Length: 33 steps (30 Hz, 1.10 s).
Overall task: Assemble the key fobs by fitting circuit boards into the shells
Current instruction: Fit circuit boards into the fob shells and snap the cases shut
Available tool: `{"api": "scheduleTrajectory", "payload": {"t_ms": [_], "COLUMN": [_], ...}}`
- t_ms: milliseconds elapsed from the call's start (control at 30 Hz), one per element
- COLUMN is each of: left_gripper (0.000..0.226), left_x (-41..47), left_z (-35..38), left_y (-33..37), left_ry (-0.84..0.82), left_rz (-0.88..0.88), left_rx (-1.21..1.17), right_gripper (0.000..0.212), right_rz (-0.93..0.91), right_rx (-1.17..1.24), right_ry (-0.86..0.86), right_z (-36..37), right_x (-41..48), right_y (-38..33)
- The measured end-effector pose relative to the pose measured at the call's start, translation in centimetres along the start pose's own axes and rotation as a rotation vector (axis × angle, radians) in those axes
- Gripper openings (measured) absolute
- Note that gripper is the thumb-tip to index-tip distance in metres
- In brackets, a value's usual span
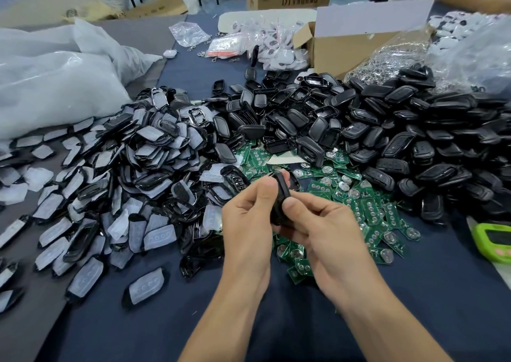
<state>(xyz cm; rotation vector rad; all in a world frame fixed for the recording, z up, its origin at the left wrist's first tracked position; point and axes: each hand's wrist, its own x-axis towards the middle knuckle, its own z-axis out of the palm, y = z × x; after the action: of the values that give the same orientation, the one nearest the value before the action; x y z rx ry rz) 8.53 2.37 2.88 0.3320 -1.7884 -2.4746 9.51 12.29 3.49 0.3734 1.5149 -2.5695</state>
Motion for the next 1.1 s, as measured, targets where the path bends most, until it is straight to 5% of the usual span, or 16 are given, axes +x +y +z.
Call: {"api": "scheduleTrajectory", "payload": {"t_ms": [600,900,1033,1100], "left_gripper": [0.051,0.032,0.027,0.025], "left_x": [0.4,1.9,2.3,2.5], "left_z": [-0.8,-2.7,-3.6,-3.8], "left_y": [0.0,-0.3,-0.3,-0.5], "left_ry": [0.039,0.065,0.089,0.116], "left_rz": [-0.105,-0.079,-0.095,-0.101], "left_rx": [0.052,0.089,0.091,0.099], "right_gripper": [0.019,0.017,0.049,0.048], "right_rz": [0.040,0.105,-0.085,-0.097], "right_rx": [-0.315,-0.445,0.120,0.046], "right_ry": [-0.136,0.058,0.162,0.147], "right_z": [-1.3,-5.1,-7.6,-8.3], "right_x": [1.1,4.0,6.6,7.7], "right_y": [0.4,-1.2,-6.5,-7.9]}}
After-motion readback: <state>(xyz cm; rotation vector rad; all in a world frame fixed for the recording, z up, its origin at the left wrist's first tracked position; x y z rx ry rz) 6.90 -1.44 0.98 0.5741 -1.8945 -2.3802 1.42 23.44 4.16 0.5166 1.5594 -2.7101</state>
